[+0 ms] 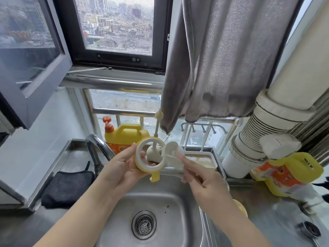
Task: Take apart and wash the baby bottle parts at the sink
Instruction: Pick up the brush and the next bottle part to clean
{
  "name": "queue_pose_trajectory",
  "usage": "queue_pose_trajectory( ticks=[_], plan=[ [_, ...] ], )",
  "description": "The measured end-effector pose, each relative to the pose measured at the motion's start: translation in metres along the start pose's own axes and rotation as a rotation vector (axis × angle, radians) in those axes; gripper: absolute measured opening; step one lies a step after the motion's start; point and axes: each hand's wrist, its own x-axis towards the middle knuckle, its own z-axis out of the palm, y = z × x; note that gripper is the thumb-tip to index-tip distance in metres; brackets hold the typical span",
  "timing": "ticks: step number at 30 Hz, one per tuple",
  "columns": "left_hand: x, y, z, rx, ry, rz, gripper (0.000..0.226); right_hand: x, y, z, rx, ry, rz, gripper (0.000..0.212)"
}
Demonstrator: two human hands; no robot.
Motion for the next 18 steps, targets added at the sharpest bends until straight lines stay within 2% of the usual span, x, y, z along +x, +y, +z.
queue_pose_trajectory(
  ticks=[2,4,6,9,16,18],
  plan=[
    [0.000,-0.008,0.003,0.165,0.007,-0.001,0.028,0.014,-0.004,-0.004,-0.228,-0.017,-0.128,0.047],
    [-0.001,-0.012,0.005,0.241,0.015,-0.009,0.027,0.024,-0.006,-0.008,-0.416,-0.034,-0.157,0.046],
    [-0.002,-0.006,0.005,0.249,0.042,0.011,0.022,0.025,-0.001,-0.011,-0.447,-0.046,-0.116,0.047],
    [0.001,0.009,0.001,0.203,0.082,0.067,0.035,0.007,0.009,-0.003,-0.493,-0.106,-0.143,0.046],
    [0.005,-0.002,0.008,0.360,0.130,0.065,0.017,0.021,-0.001,-0.006,-0.591,0.020,-0.235,0.051],
    [0.006,-0.003,0.008,0.347,0.153,0.102,0.015,0.022,0.001,-0.006,-0.661,-0.023,-0.197,0.049]
  ],
)
